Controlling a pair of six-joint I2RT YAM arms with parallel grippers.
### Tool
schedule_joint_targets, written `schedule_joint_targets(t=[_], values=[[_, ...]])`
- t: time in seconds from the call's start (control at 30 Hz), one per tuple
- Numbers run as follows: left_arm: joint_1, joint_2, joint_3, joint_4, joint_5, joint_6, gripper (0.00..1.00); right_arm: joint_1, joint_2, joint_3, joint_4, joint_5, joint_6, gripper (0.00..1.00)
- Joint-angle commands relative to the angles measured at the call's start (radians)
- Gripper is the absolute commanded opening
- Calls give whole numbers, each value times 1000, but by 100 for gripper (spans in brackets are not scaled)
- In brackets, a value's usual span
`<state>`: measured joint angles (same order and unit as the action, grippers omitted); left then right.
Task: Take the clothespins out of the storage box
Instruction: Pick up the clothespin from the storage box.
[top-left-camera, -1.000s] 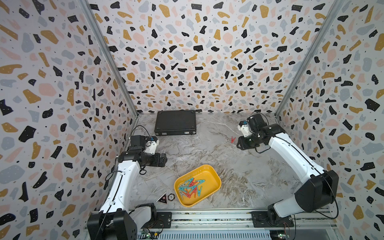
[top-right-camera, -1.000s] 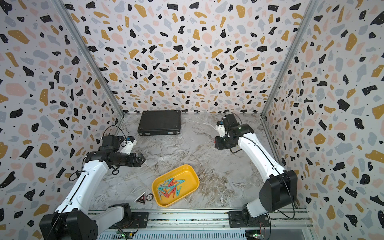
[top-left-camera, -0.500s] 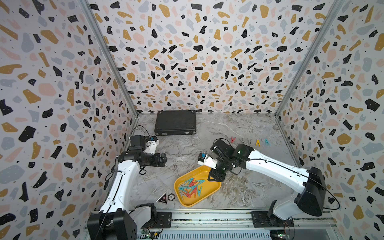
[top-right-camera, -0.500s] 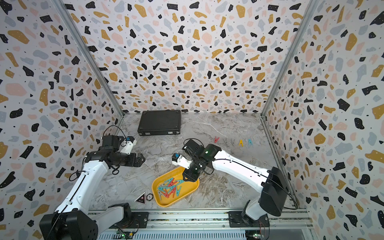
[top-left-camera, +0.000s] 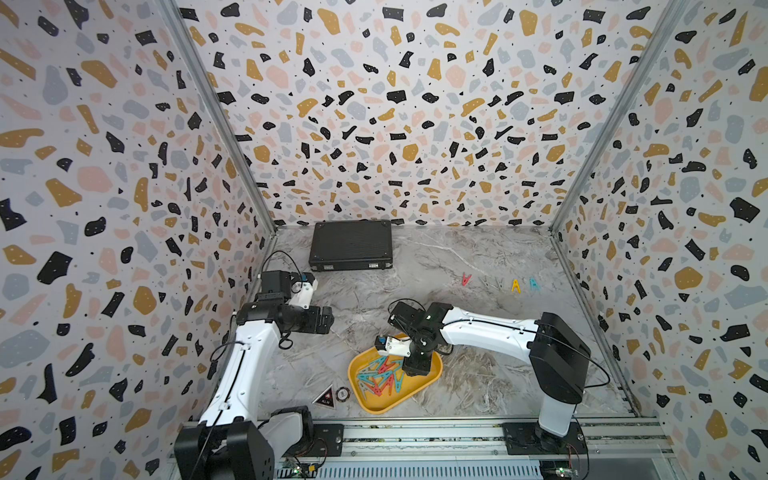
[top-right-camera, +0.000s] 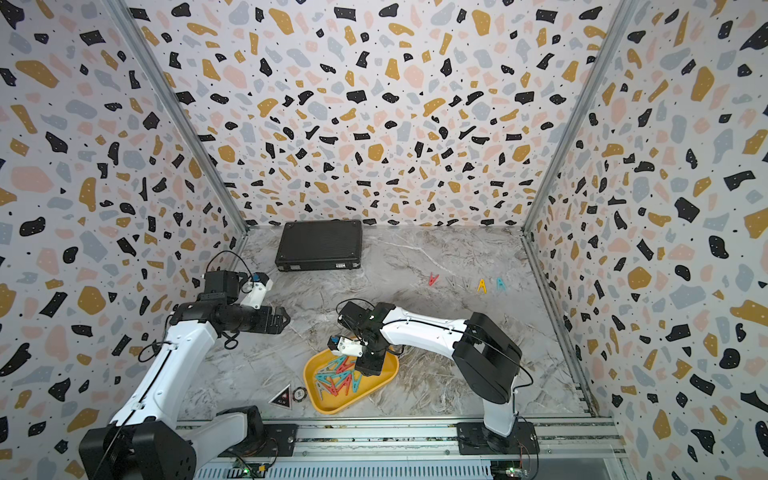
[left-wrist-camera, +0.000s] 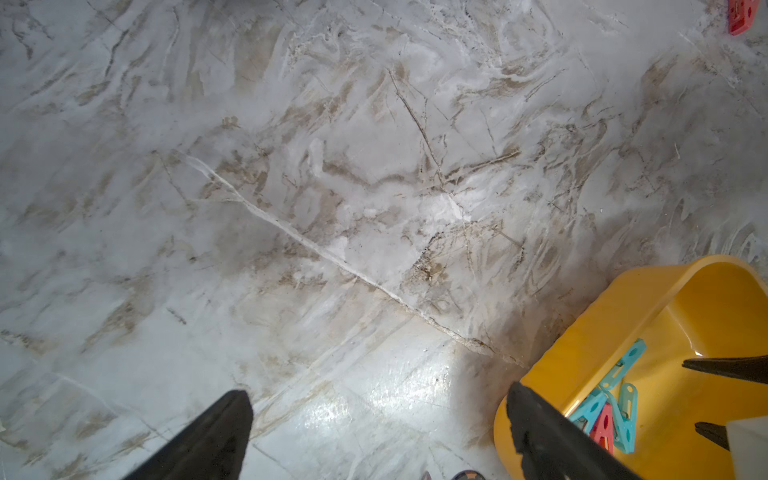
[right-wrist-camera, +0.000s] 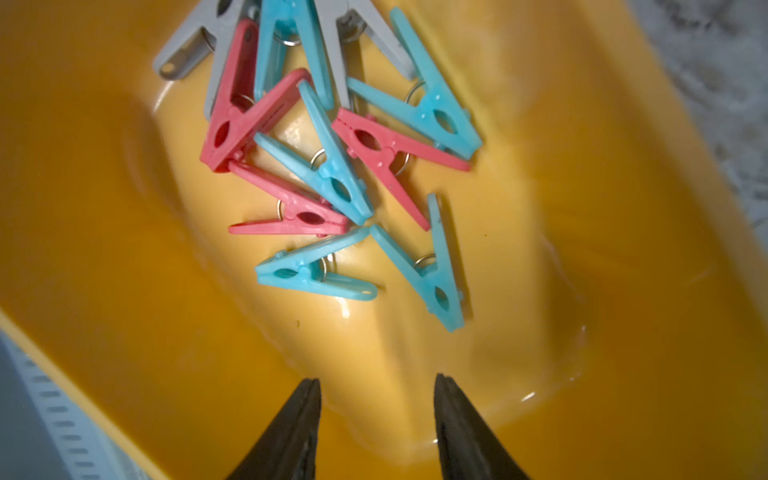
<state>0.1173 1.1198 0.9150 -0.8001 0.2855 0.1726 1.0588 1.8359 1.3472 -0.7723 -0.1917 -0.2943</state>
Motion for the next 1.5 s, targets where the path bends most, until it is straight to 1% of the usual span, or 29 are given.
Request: schedule_joint_targets(t=[0.0,0.3,0.47,0.8,1.2,1.37,1.47], values=[[7,4,-1,11,-2,12,100,3,4,43,21,42,-47,53],[7,3,-1,11,-2,12,100,3,62,60,71,48,-60,56],[7,2,-1,11,-2,12,100,2,90,67,96,69,-66,56],[7,0,-1,10,1,14,100,3,132,47,119,70,-59,55],[8,-2,0,8,3,13,100,2,128,-8,151,115,-48,47],[8,-2,1,8,3,14,100,3,107,-19,145,139,-42,41],[9,-1,1,7,3,13,100,3,88,-30,146,150,-34,40]])
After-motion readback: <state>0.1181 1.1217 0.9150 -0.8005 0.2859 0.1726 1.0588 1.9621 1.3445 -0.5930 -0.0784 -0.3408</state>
